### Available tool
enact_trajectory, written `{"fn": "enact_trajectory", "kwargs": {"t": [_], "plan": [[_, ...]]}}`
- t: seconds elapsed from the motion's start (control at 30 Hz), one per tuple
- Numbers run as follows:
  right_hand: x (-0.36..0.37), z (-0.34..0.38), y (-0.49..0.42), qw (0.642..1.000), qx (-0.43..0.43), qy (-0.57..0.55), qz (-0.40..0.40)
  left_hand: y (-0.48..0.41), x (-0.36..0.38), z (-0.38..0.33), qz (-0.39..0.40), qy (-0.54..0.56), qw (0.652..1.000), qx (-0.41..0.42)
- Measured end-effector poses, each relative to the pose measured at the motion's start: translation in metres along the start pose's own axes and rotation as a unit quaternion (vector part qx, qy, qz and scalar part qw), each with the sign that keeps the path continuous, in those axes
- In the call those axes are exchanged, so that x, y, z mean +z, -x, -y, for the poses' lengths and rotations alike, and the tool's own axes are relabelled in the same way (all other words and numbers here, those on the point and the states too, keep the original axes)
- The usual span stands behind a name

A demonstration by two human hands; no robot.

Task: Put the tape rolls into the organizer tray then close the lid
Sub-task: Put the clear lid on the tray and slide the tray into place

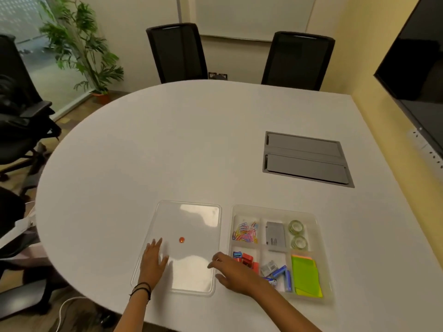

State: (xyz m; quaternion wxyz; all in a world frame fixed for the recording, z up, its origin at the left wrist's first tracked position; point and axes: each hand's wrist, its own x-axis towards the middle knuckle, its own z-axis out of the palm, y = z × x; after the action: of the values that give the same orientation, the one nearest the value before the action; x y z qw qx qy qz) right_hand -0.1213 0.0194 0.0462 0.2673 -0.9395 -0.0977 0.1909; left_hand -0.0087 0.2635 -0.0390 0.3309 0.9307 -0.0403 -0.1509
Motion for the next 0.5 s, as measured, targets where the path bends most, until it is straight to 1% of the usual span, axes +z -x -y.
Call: {"fn": "enact_trajectory", "kwargs": {"t": [0.07, 0.17, 0.33, 0.5], "plan": [[0.005, 0.006, -0.007, 1.0, -0.005, 0.006, 0.016, 0.007, -0.004, 0.014, 0.003, -0.024, 0.999, -0.024], [0.012, 0.011, -0.016, 0.999, 0.002, 0.018, 0.047, 0.017, -0.005, 0.027, 0.018, -0.014, 0.999, -0.046], [0.02, 0.017, -0.024, 0.99, 0.016, 0.079, 0.12, 0.022, -0.007, 0.033, 0.014, -0.015, 0.996, -0.092], [0.024, 0.013, -0.034, 0.978, 0.047, 0.139, 0.147, 0.024, -0.007, 0.035, 0.012, -0.046, 0.993, -0.112]]}}
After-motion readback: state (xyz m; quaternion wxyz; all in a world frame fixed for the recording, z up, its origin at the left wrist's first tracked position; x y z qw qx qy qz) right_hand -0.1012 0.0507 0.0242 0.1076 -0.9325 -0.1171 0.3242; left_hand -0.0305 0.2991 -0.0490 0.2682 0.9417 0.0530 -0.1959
